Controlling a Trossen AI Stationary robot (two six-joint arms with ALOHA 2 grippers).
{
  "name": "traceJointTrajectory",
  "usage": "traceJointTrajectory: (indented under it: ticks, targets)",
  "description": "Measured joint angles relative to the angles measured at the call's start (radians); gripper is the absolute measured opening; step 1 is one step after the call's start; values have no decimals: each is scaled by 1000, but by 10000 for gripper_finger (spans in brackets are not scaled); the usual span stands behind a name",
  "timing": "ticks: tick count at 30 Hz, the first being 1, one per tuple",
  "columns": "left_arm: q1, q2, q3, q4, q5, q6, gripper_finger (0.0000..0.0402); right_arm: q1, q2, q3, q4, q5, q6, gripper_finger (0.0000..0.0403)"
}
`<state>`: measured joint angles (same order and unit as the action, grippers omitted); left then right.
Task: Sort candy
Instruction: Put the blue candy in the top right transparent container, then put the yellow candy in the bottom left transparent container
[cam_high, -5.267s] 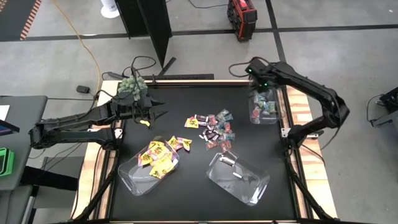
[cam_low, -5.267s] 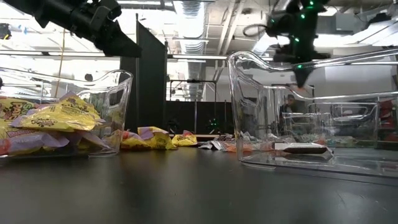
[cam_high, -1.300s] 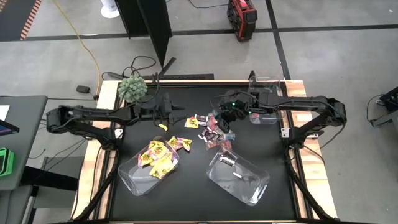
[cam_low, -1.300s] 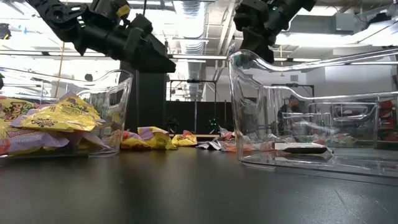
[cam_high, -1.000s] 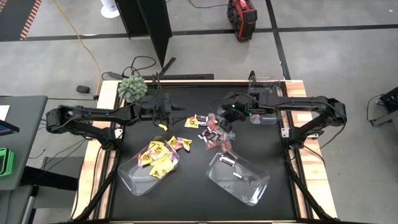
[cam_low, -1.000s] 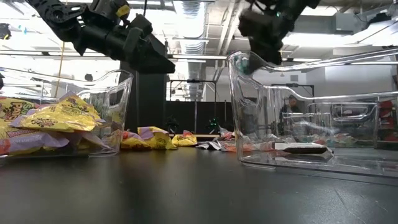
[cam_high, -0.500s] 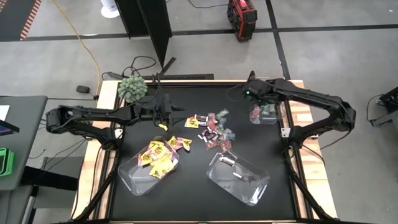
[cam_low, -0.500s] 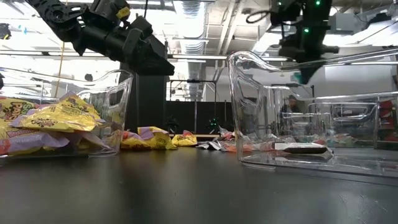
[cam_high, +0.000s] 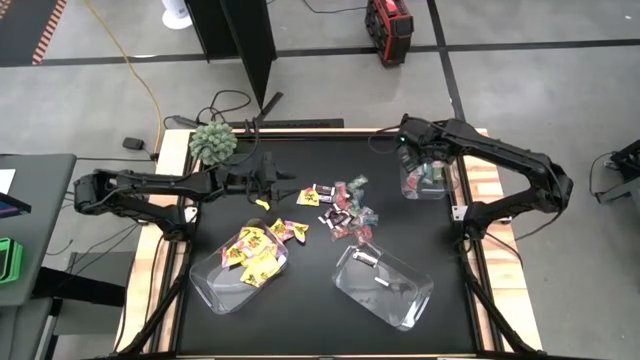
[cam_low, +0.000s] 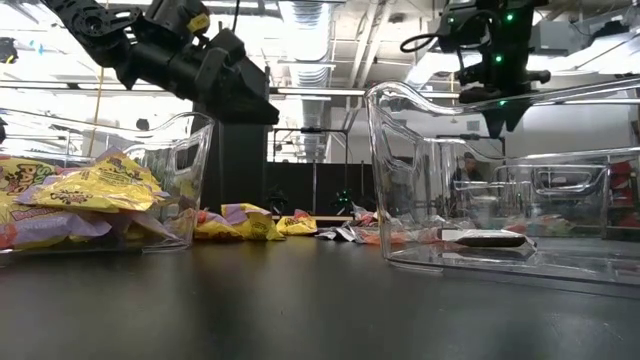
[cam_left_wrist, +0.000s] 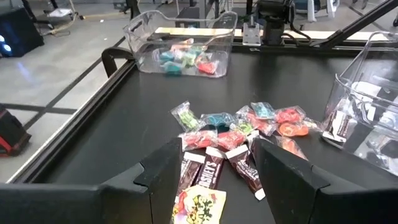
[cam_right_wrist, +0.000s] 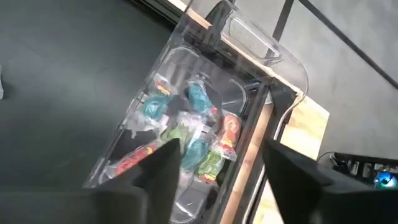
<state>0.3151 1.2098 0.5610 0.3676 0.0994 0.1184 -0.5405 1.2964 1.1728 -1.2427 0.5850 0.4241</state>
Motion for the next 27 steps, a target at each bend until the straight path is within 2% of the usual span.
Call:
traceJointTrajectory:
  ticks: [2,4,9,13,20,24,27]
  targets:
    - [3,0,0,-13,0,-1,198,11,0,0,32,-6,-44,268]
    - [10,0,11,-52,0,-4,198,37,0,0,101,-61,-113,277]
    - [22,0,53,-187,-1,-2,197,133,1,0,278,-215,-254,280]
    - [21,0,58,-224,0,6,197,208,1,0,350,-297,-316,280]
    - [21,9,59,-217,-3,-29,197,322,1,0,410,-323,-346,280]
    - [24,95,100,-187,-76,-100,197,374,1,0,442,-324,-386,280]
    - [25,207,175,-231,-73,-120,197,388,1,0,472,-324,-410,280]
